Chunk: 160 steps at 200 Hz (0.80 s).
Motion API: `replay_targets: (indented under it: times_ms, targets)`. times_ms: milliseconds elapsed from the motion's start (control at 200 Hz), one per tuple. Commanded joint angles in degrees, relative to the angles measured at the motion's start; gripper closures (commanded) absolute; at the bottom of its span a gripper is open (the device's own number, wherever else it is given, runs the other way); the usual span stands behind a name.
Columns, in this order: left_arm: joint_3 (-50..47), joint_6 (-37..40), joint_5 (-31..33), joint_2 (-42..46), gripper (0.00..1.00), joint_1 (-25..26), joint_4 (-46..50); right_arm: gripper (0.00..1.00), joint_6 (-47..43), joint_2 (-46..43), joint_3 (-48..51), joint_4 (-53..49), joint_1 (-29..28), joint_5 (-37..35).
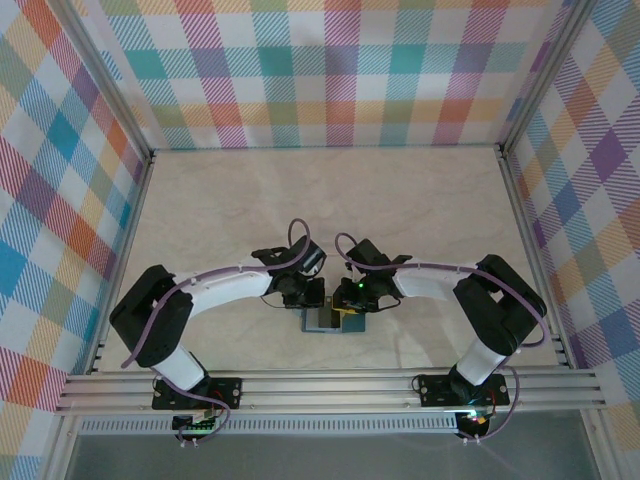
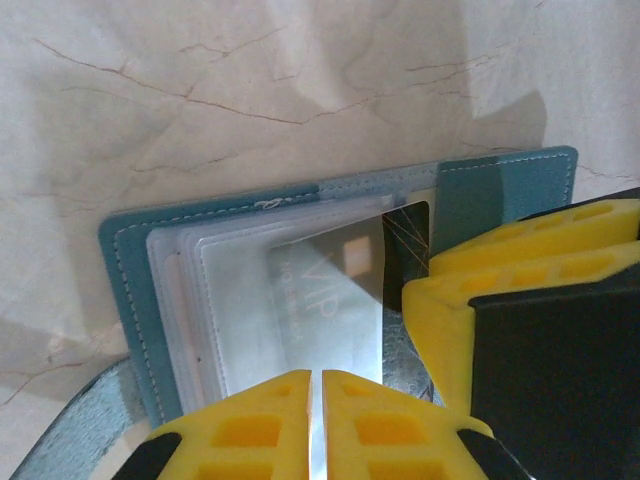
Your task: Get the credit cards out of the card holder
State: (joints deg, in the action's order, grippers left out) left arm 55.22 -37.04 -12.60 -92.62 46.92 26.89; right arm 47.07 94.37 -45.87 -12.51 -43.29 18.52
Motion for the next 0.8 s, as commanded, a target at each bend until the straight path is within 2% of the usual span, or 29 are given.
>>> replay_targets:
  times_ms: [0, 185, 485, 795]
  targets:
    - [0.7, 0.9, -0.5, -2.5, 0.88, 1.1, 1.3, 0.74, 0.5, -0.2, 1.4, 1.7, 0.2, 1.2]
    - [1.4, 2.7, 3.7, -5.1, 0.9, 1.2, 5.9, 0.73, 1.3, -0.3, 4.5, 7.2, 1.4, 3.9]
    - [0.3, 3.2, 4.3, -7.5, 0.9, 1.2, 6.4, 0.74, 3.2, -0.4, 11.0, 21.8, 4.3, 12.2]
    - [0.5, 3.1, 3.9, -8.5, 0.91, 1.3, 6.0, 0.78, 2.3, 0.7, 12.6, 27.5, 5.1, 17.0]
